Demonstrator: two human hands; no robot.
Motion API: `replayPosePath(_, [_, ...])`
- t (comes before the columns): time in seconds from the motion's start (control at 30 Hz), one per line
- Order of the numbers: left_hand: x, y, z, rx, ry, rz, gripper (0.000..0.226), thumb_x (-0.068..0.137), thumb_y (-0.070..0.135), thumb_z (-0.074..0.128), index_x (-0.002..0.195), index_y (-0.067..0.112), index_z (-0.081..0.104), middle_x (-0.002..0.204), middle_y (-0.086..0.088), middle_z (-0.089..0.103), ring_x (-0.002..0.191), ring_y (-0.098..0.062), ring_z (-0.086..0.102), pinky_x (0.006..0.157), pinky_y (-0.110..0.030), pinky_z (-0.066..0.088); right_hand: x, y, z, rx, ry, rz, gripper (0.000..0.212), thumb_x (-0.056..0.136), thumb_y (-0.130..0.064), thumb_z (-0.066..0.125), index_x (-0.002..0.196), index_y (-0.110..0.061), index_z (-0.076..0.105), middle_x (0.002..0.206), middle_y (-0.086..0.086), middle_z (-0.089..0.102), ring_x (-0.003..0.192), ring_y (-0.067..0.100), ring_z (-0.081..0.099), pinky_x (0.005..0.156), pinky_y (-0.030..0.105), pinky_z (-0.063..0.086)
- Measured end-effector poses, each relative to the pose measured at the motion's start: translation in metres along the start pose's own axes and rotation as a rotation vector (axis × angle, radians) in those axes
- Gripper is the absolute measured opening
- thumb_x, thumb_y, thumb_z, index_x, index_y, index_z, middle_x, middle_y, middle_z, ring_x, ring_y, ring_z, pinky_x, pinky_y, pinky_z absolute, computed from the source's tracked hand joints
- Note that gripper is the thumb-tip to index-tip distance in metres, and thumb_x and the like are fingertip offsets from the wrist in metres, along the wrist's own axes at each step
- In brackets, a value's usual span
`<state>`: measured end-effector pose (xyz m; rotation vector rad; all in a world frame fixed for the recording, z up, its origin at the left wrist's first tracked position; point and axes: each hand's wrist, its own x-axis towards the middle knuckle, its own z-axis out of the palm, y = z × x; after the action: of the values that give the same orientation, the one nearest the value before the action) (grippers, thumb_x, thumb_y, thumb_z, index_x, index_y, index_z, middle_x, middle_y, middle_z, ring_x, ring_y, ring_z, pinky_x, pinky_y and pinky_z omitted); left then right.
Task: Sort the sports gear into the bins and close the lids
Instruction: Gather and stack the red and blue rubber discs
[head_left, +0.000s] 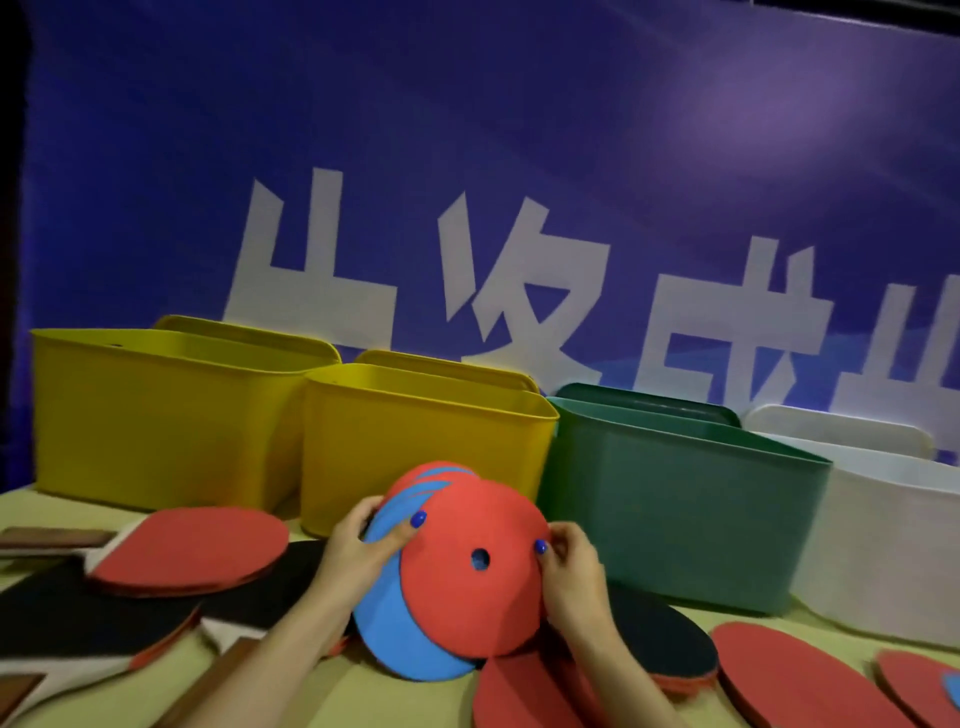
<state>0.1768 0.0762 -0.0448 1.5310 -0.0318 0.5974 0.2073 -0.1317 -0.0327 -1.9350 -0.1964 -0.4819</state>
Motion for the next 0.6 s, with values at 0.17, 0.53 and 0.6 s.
replayPosePath(0.17, [-0.001,0.006,0.001,-0.019,-0.039,-0.018,0.090,0.021,0.069,0.083,0.095,0.025,0.057,0.095,0.006,0.066,0.085,-0.010,0.064,0.057,-0.016,0.049,-0.002,0.000,0.001,0.074,-0.063,-0.133,0.018,0.093,-0.010,0.052,0.086,-0.026,0.055,0.088,-0.013,0.065,0.083,0.004,0.061,0.072,0.019,0.045])
replayPosePath(0.53, [-0.006,0.010,0.006,0.058,-0.022,0.010,0.069,0.046,0.019,0.092,0.103,0.024,0.055,0.097,0.009,0.062,0.084,-0.010,0.060,0.067,-0.022,0.047,-0.024,-0.003,-0.045,-0.574,-0.218,-0.235,0.068,0.093,-0.029,0.049,0.150,-0.023,0.013,0.153,0.014,0.016,0.139,0.031,0.021,0.111,0.041,0.026])
replayPosePath(0.6, [-0.006,0.012,0.005,0.043,0.001,0.032,0.061,0.058,0.004,0.088,0.105,0.023,0.054,0.098,0.006,0.061,0.083,-0.009,0.058,0.070,-0.023,0.047,-0.023,-0.005,-0.080,-0.680,-0.119,-0.280,0.065,0.091,-0.027,0.052,0.148,-0.020,0.022,0.151,0.013,0.023,0.138,0.030,0.023,0.110,0.038,0.025])
